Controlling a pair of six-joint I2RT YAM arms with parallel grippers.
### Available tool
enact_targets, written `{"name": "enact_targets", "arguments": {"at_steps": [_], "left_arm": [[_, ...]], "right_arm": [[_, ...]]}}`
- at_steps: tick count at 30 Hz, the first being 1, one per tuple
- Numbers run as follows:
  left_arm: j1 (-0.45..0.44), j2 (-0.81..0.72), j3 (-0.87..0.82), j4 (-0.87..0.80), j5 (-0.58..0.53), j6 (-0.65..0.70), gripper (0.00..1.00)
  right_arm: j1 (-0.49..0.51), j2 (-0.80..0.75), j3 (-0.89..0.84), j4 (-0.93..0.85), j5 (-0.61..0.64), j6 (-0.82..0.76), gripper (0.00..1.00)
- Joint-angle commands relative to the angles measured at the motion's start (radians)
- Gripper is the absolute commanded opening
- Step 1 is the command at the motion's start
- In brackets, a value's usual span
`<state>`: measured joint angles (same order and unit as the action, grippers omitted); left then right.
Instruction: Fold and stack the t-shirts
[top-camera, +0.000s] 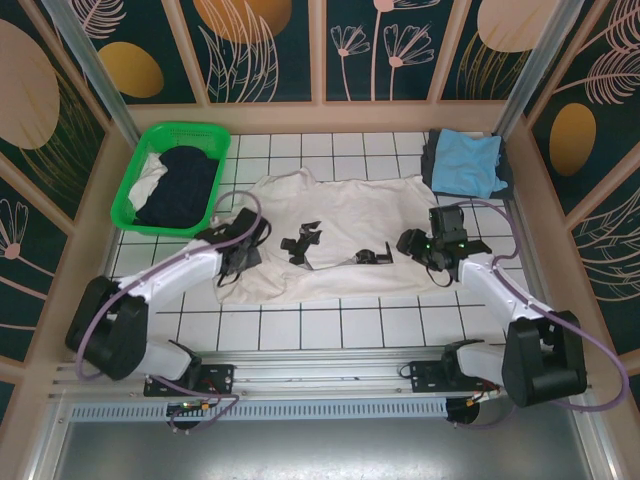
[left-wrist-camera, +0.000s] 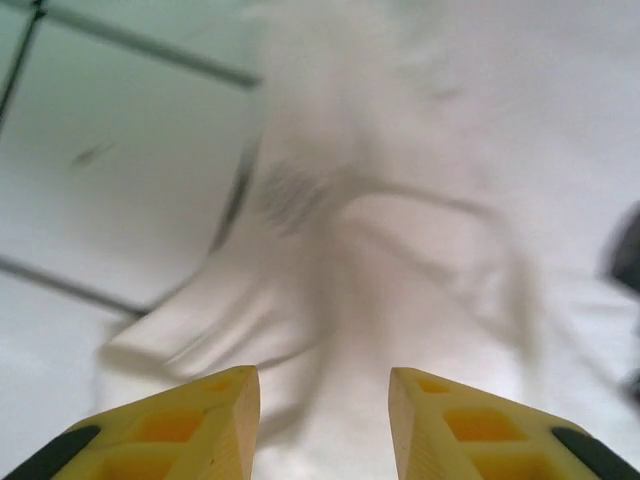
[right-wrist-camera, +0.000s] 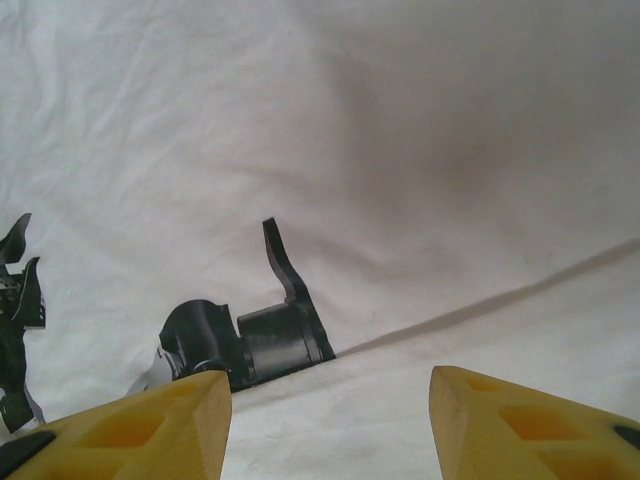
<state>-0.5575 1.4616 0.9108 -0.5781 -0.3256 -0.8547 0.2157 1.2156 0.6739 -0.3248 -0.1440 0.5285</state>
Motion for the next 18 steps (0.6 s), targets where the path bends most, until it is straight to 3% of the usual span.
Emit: {"name": "enact_targets", "arguments": {"at_steps": [1, 11, 13, 16, 18], "left_arm": [[-0.070, 0.145, 0.153, -0.017, 0.018, 0.046, 0.39], [-0.085, 0.321, 0.164, 0.053, 0.076, 0.022, 0.39], [-0.084, 0.348, 0.175, 0.056, 0.083, 0.025, 0.32], [-0.084, 0.375, 0.204, 0.055, 0.100, 0.034, 0.14], [-0.085, 0.382, 0.223, 0.050, 0.099, 0.037, 0.08]], "right_arm": [[-0.004, 0.041, -0.011, 0.040, -0.037, -0.028, 0.55], [-0.020, 0.090, -0.015, 0.058, -0.020, -0.081, 0.55], [-0.024, 0.103, -0.008, 0.062, -0.021, -0.090, 0.56], [-0.026, 0.118, -0.002, 0.072, -0.032, -0.102, 0.56], [-0.027, 0.127, 0.001, 0.076, -0.032, -0.108, 0.56]]}}
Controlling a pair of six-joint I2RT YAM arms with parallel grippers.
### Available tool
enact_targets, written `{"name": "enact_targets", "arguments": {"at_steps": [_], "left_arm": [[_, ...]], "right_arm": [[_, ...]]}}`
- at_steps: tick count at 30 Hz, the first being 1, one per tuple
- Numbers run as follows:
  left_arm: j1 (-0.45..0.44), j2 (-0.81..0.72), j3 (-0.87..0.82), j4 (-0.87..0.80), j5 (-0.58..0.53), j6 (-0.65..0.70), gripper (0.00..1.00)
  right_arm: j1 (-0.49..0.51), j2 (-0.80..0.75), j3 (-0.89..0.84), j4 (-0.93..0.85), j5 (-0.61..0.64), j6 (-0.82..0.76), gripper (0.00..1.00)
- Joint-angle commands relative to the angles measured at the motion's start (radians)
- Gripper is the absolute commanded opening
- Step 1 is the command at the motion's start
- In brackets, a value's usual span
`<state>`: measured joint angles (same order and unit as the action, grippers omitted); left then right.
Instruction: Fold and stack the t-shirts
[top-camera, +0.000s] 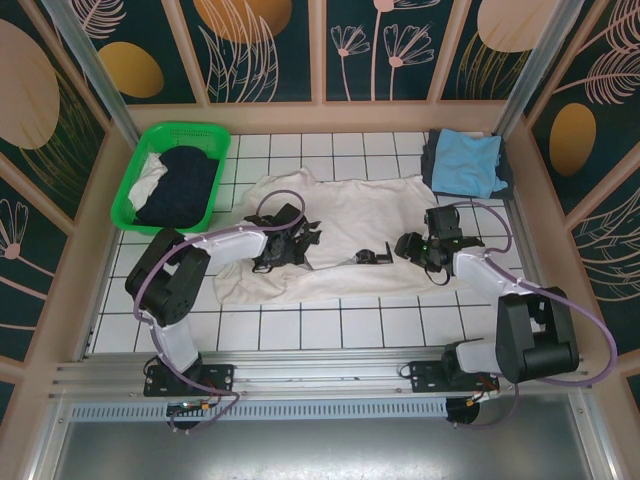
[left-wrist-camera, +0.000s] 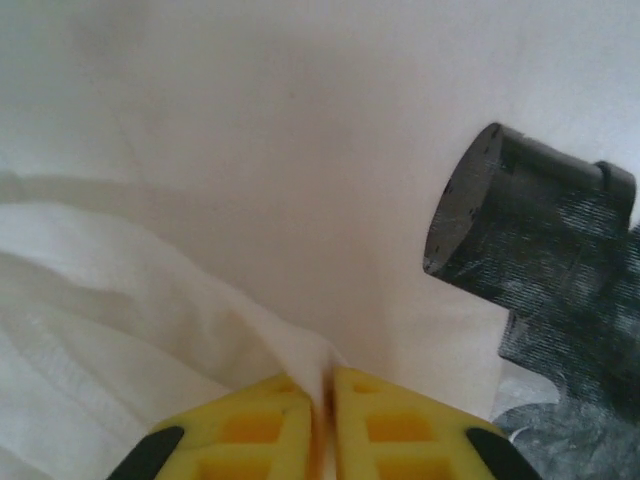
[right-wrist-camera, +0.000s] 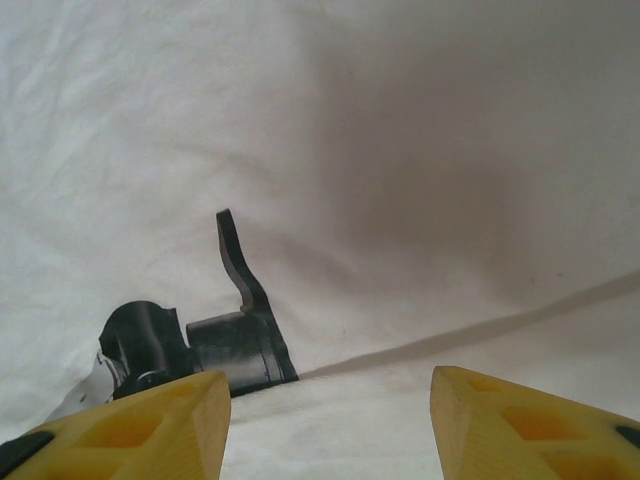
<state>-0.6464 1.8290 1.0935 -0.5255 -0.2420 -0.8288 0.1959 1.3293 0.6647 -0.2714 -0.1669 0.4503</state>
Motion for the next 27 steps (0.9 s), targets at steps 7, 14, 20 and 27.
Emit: {"name": "enact_targets", "arguments": {"at_steps": [7, 14, 20, 27], "left_arm": [[0.001, 0.011, 0.137, -0.066, -0.017, 0.040, 0.00], [-0.001, 0.116, 0.252, -0.119, -0.034, 0.082, 0.00], [-0.001, 0.155, 0.315, -0.092, -0.013, 0.110, 0.30], [0.001, -0.002, 0.264, -0.080, -0.085, 0.109, 0.51]], "right_arm": [[-0.015, 0.025, 0.012, 0.030, -0.013, -0.044, 0.56], [-0.017, 0.026, 0.004, 0.043, -0.018, -0.044, 0.56], [-0.002, 0.000, -0.006, 0.071, -0.081, -0.050, 0.56], [0.236, -0.130, -0.069, 0.300, -0.077, -0.094, 0.58]]}}
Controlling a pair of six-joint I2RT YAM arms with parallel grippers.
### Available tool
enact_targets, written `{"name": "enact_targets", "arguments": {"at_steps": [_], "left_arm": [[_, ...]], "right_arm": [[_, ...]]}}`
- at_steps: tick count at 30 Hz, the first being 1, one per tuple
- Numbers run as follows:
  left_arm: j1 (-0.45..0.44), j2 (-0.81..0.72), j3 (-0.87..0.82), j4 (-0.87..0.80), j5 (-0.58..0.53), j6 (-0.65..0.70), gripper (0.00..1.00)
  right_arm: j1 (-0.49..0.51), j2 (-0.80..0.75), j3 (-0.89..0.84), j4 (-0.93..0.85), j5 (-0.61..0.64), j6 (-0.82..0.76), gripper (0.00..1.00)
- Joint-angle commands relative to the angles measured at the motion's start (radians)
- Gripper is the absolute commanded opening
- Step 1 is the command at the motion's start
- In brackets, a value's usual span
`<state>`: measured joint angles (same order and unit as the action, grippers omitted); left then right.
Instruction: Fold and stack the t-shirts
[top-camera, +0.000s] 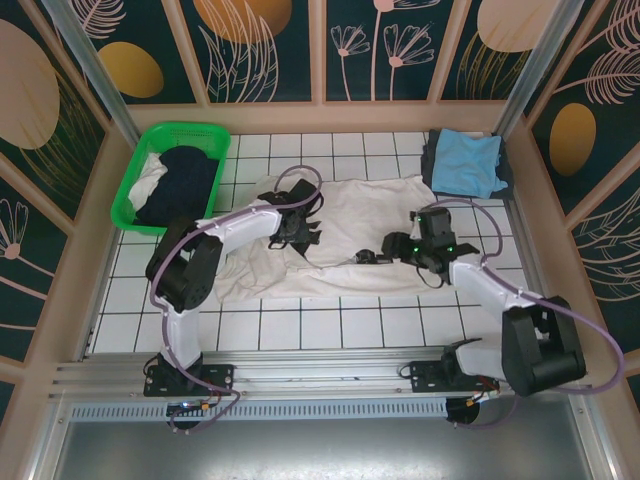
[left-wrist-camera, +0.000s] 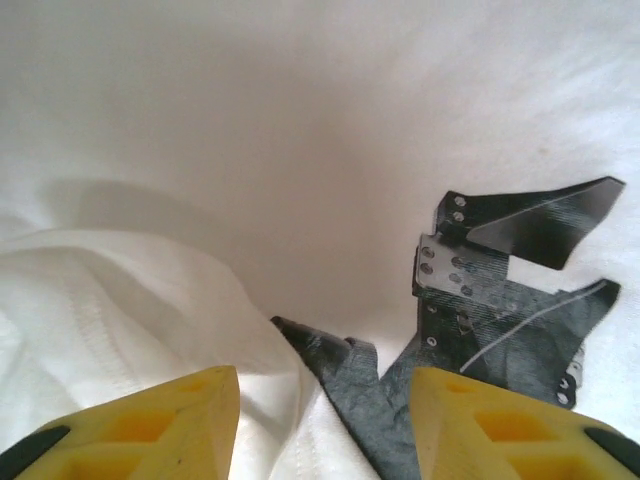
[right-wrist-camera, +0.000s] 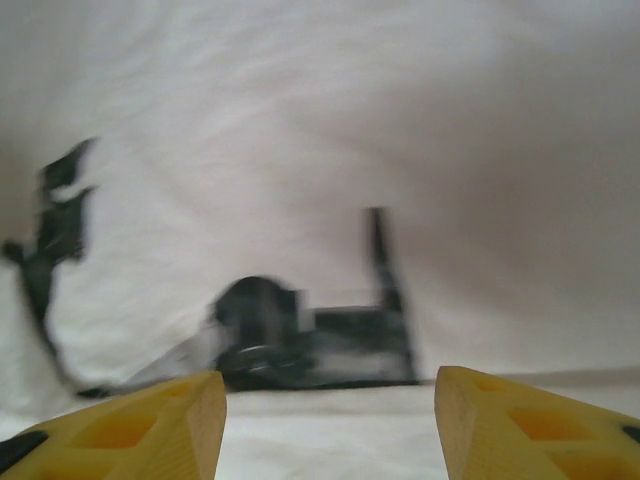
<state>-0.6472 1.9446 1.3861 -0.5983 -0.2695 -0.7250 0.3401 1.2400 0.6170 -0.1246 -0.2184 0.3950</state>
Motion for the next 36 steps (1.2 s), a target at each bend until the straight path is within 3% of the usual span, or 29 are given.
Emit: {"name": "enact_targets", "arguments": {"at_steps": [1, 4, 8, 14, 18, 24, 29, 32, 36], "left_arm": [[0.004, -0.151, -0.063, 0.003, -0.068, 0.001, 0.52], [0.021, -0.349, -0.246, 0.057, -0.100, -0.047, 0.57], [0.075, -0.582, -0.526, 0.125, -0.052, -0.110, 0.60], [0.094, -0.647, -0.759, 0.225, 0.072, -0.163, 0.56], [0.093, -0.616, -0.823, 0.241, 0.077, -0.198, 0.47], [0.096, -0.661, -0.868, 0.242, 0.042, -0.235, 0.17], [0.106, -0.729, -0.857, 0.183, 0.005, -0.230, 0.12], [0.109, -0.756, -0.854, 0.146, -0.011, -0.230, 0.07], [0.113, -0.765, -0.860, 0.135, -0.017, -0.231, 0.10]], "right_arm": [[0.134, -0.033, -0.018, 0.184, -0.015, -0.045, 0.58], [0.279, 0.045, 0.044, 0.240, 0.030, -0.082, 0.58], [0.454, 0.210, 0.172, 0.274, 0.085, -0.185, 0.58], [0.601, 0.509, 0.435, 0.170, 0.177, -0.332, 0.52], [0.642, 0.646, 0.567, 0.088, 0.202, -0.402, 0.51], [0.648, 0.743, 0.638, 0.006, 0.226, -0.445, 0.48], [0.643, 0.759, 0.627, -0.020, 0.229, -0.462, 0.45], [0.636, 0.771, 0.622, -0.032, 0.262, -0.461, 0.32], [0.623, 0.758, 0.622, -0.035, 0.261, -0.450, 0.12]]}}
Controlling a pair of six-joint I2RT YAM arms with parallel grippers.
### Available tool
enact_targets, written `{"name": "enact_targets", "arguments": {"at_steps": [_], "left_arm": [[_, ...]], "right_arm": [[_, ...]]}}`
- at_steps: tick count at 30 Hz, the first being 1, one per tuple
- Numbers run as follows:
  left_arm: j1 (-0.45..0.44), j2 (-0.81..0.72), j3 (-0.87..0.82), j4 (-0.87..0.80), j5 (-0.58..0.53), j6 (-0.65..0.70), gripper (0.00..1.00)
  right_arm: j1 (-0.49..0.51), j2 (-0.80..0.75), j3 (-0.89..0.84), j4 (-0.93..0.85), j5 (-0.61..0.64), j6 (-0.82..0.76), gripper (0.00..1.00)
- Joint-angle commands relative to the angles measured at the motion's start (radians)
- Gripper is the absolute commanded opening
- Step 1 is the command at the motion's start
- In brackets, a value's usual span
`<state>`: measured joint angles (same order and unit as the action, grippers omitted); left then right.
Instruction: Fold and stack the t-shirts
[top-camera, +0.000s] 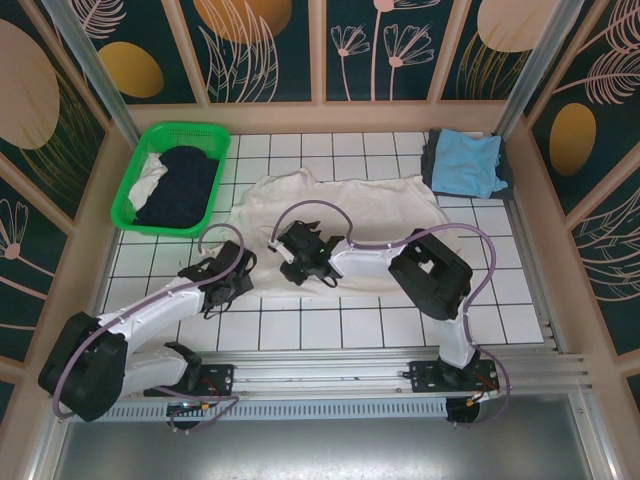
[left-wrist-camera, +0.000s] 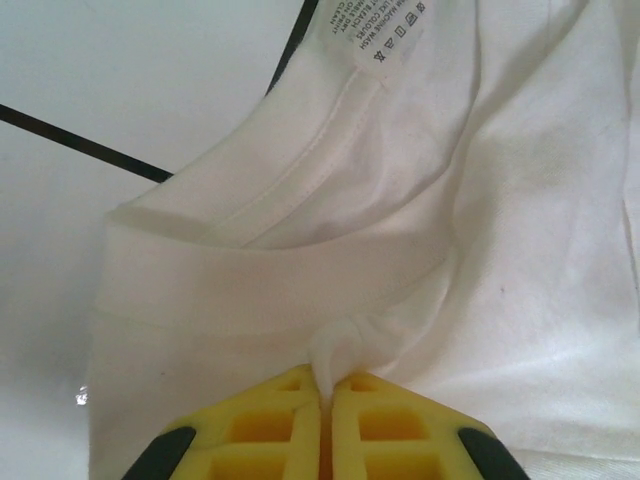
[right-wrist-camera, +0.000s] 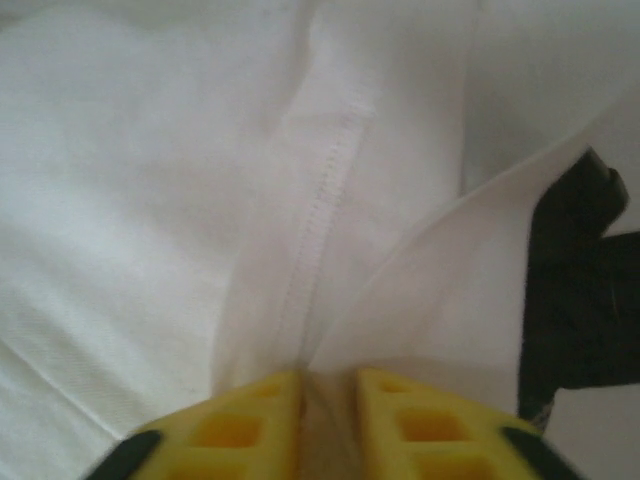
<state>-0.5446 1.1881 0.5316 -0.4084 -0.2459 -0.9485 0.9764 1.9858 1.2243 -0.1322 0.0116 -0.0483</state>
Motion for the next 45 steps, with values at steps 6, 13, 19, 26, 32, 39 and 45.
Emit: {"name": "enact_targets", "arguments": {"at_steps": [6, 13, 19, 26, 32, 39, 45], "left_arm": [[0.012, 0.054, -0.003, -0.052, -0.046, -0.012, 0.06], [0.011, 0.083, 0.013, -0.101, -0.092, 0.005, 0.04], [0.011, 0.097, 0.030, -0.097, -0.093, 0.019, 0.04], [0.011, 0.099, 0.019, -0.096, -0.094, 0.015, 0.18], [0.011, 0.088, 0.035, -0.117, -0.095, 0.019, 0.40], [0.011, 0.045, 0.103, -0.150, -0.097, 0.046, 0.53], [0.008, 0.166, 0.225, 0.074, 0.103, 0.183, 0.56]], "right_arm": [[-0.041, -0.060, 0.014, -0.017, 0.008, 0.025, 0.00], [-0.154, -0.079, 0.002, -0.002, -0.056, 0.057, 0.05], [-0.189, -0.018, 0.117, -0.113, 0.053, 0.008, 0.13], [-0.190, -0.097, 0.079, -0.146, 0.228, 0.057, 0.37], [-0.152, -0.221, -0.067, -0.076, 0.085, 0.120, 0.40], [-0.254, -0.374, -0.302, -0.070, 0.115, 0.286, 0.41], [-0.424, -0.454, -0.426, -0.095, 0.097, 0.403, 0.42]]}}
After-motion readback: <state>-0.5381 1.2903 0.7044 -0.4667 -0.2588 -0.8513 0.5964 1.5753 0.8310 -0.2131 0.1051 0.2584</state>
